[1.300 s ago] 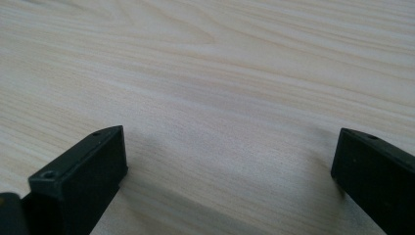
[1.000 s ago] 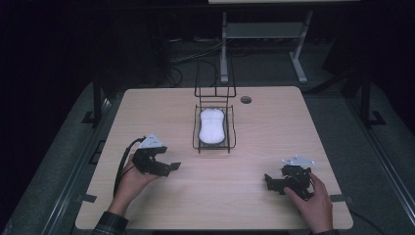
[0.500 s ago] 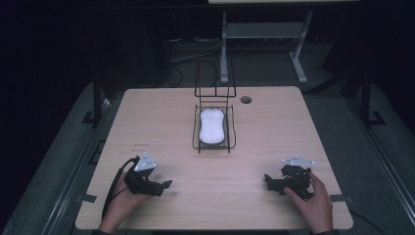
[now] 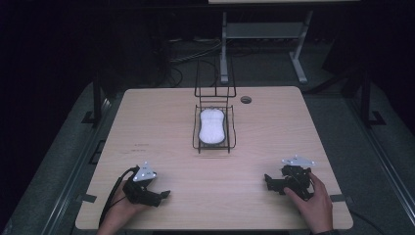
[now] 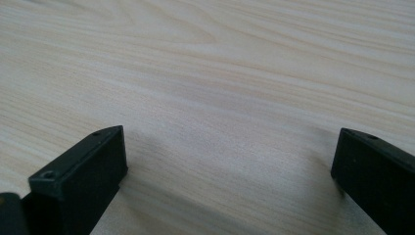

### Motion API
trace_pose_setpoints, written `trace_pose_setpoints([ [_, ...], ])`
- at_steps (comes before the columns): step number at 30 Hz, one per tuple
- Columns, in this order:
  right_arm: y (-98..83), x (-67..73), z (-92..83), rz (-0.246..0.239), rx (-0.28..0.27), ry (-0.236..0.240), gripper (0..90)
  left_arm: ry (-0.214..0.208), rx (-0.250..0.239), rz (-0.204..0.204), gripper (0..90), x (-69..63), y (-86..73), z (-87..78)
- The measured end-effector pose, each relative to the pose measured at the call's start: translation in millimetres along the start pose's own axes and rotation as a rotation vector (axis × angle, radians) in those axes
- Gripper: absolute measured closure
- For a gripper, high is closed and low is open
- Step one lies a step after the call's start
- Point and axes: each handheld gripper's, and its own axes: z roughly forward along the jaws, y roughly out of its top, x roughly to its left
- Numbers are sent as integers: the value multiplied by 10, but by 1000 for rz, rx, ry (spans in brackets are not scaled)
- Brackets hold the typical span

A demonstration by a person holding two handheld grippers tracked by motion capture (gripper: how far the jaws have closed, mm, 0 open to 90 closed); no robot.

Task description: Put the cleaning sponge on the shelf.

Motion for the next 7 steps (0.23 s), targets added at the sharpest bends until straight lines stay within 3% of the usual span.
trace_pose_setpoints([
  [3,-1,-2,0,-2,0,0,0,-13,-44,14,125,19,-56,-2],
  [7,-1,-1,0,-2,0,0,0,-13,-44,14,128,19,-61,-6],
])
